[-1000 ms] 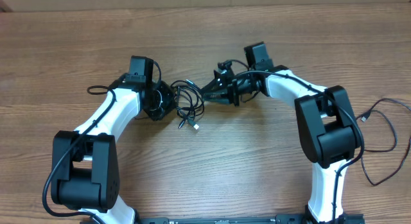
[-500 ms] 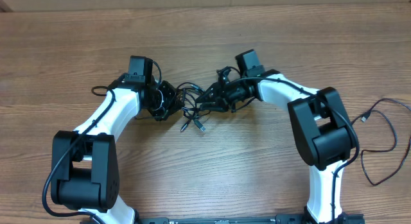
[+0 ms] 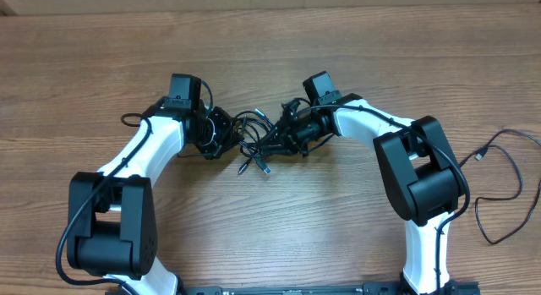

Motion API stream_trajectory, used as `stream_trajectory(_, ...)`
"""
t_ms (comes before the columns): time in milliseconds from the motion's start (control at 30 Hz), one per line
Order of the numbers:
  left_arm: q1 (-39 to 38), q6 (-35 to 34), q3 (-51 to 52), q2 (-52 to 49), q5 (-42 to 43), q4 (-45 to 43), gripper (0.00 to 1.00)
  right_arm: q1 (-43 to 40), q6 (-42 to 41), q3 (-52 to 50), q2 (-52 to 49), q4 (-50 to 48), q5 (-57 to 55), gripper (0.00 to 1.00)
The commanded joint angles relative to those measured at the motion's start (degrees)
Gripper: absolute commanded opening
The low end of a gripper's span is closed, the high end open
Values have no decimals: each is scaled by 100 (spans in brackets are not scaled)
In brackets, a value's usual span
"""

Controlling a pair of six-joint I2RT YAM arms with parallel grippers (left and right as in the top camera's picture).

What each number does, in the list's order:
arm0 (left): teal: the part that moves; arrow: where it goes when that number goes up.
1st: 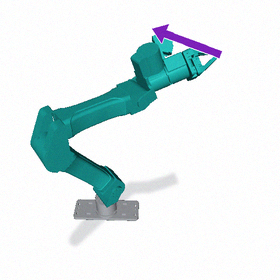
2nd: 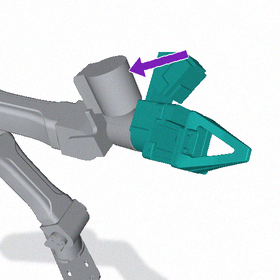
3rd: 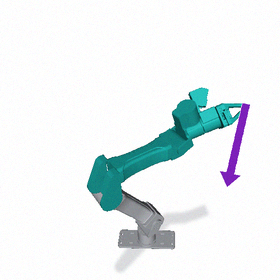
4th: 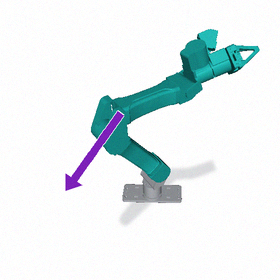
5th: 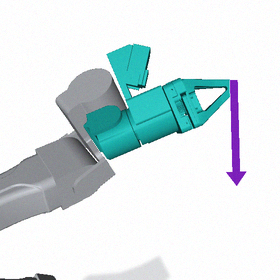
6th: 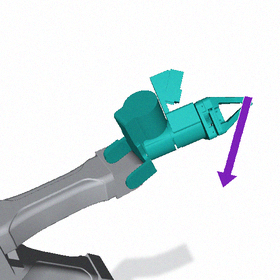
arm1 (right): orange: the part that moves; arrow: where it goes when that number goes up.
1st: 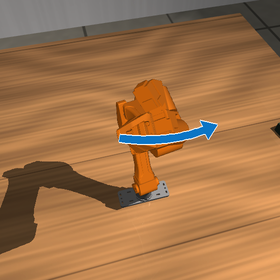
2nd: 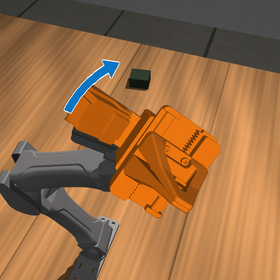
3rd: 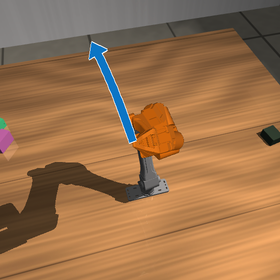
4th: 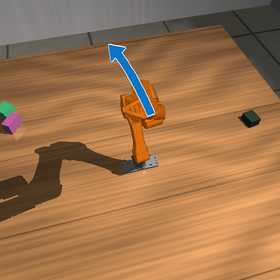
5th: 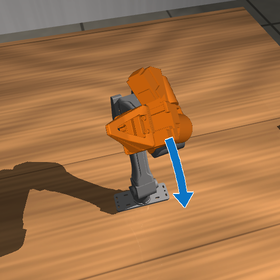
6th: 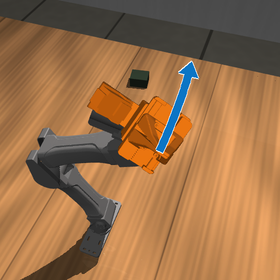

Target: Untangle cables

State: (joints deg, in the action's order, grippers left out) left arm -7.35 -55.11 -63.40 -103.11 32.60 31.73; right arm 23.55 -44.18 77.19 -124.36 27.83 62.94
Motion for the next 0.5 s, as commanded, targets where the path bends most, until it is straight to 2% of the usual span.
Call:
stream_trajectory(0, 33, -20, -9, -68, 151, -7, 4, 17, 118, -33, 98, 7, -79, 16)
stream_trajectory(467, 33, -20, -7, -68, 155, -4, 4, 149, -424, -33, 98, -72, -33, 17)
